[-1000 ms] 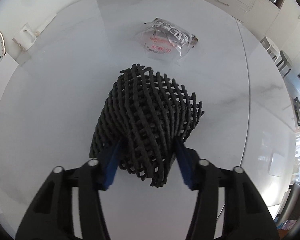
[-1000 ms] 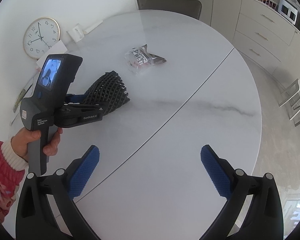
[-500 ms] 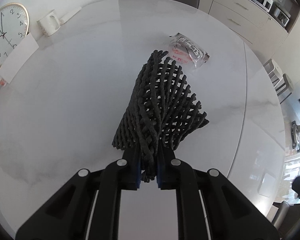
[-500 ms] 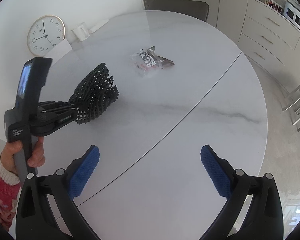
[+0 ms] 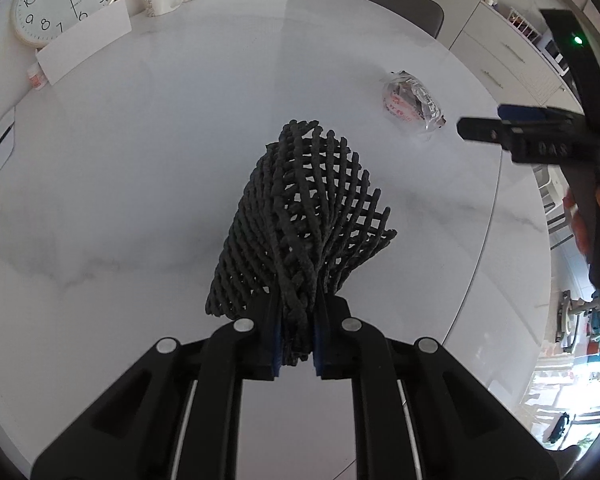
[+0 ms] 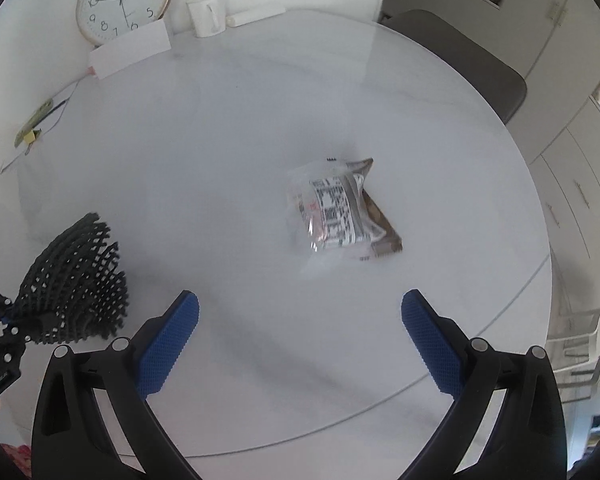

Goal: Collect trash
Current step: 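Grasp the clear plastic bag with the right gripper while the left holds the foam net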

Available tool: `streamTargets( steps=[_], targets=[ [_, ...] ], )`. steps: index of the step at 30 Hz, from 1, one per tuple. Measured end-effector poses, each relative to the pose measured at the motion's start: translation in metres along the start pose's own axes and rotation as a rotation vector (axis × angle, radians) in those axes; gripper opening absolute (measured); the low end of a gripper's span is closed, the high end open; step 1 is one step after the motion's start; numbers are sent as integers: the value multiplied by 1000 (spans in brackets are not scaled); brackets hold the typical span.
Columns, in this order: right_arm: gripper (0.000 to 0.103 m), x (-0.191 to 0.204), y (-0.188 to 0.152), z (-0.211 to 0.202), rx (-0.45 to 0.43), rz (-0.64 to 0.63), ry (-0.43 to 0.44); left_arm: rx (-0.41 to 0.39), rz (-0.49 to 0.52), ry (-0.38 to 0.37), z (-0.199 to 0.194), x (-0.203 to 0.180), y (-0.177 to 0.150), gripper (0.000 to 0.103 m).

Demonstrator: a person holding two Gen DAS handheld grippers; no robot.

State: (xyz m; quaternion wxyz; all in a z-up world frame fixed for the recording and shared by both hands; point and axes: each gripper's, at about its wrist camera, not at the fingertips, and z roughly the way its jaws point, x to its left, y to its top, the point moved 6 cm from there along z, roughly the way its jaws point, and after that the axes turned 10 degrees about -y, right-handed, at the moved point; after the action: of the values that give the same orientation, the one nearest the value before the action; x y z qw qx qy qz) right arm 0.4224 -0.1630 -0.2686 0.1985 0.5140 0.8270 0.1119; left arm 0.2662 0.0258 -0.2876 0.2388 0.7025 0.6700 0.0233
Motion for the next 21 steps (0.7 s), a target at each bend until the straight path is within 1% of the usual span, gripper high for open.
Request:
streamTargets(
  steps=[2, 5, 7, 9, 11, 14, 15, 16, 18, 20, 21],
  targets=[
    [101, -1, 15, 18, 21, -38, 12, 3, -8, 5, 2, 4, 0, 11],
    [101, 1, 30, 49, 66, -70, 35, 10, -43, -10, 7, 12, 3, 11],
    [101, 3, 36, 72, 107, -91, 37, 17, -66, -26, 10, 16, 3, 11],
    [101, 3, 40, 89, 123, -96, 30, 21, -77, -26, 12, 19, 2, 11],
    [100, 4, 42, 100, 132, -87, 41, 25, -78, -24, 14, 20, 2, 11],
    [99, 4, 43, 112, 141, -88, 28, 23, -77, -25, 15, 20, 5, 11],
    [89, 4, 44, 114, 144, -89, 34, 23, -77, -23, 16, 20, 6, 11],
    [81, 4, 43, 116, 148, -91, 38, 24, -78, -22, 17, 20, 6, 11],
    [57, 3, 47, 118, 144, -107, -3, 31, -81, -21, 20, 21, 8, 11],
    [47, 1, 49, 117, 144, -112, -29, 34, -83, -20, 21, 20, 9, 11],
    [44, 0, 50, 117, 146, -119, -41, 35, -81, -18, 23, 18, 9, 11]
  ],
)
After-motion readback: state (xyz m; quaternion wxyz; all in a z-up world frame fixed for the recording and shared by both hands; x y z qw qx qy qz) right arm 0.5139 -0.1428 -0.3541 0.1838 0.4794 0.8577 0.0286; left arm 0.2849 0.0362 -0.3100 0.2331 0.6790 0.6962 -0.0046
